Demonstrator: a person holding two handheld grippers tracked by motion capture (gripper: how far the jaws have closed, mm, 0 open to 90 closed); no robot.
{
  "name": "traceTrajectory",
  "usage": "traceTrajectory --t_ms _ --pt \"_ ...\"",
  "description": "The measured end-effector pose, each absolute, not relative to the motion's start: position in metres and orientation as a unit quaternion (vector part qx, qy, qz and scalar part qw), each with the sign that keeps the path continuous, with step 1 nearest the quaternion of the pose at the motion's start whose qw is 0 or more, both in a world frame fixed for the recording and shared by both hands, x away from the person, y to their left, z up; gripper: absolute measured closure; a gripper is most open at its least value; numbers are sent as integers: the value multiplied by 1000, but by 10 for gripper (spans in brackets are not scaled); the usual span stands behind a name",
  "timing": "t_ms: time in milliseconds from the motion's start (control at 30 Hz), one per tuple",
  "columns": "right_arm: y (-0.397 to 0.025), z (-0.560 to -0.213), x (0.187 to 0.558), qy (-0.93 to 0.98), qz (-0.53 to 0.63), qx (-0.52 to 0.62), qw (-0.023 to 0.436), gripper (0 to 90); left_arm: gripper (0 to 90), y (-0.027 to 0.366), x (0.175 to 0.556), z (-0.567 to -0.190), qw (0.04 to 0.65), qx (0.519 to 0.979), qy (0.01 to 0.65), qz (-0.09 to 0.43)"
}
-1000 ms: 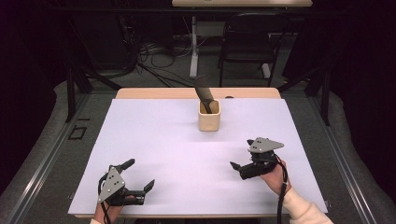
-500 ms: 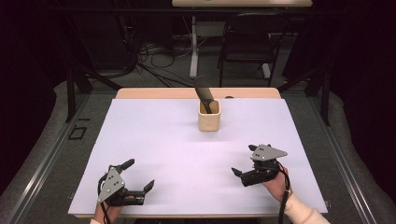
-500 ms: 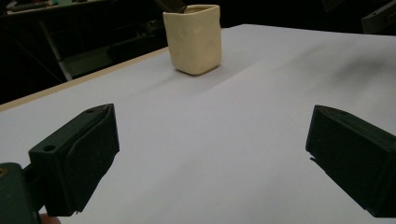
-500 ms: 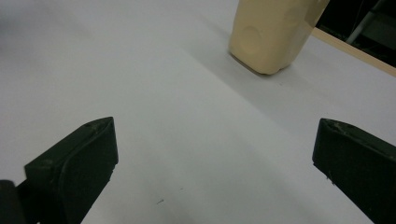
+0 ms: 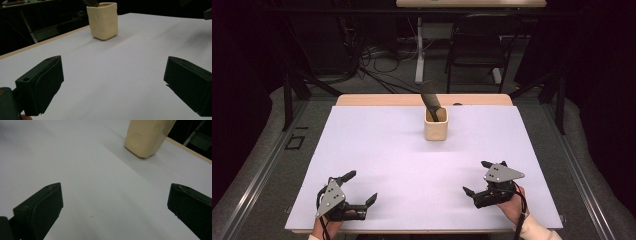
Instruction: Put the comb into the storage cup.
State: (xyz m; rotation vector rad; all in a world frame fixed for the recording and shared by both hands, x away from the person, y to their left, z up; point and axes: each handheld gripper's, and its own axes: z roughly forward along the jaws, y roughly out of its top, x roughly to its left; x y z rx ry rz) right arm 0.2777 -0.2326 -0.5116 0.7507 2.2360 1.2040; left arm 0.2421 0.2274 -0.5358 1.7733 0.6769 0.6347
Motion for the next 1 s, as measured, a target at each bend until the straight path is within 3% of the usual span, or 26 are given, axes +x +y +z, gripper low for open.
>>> traceTrajectory --t_ms 1000 --pt "-245 -511 244 804 465 258 267 0 24 227 243 -536 537 748 285 268"
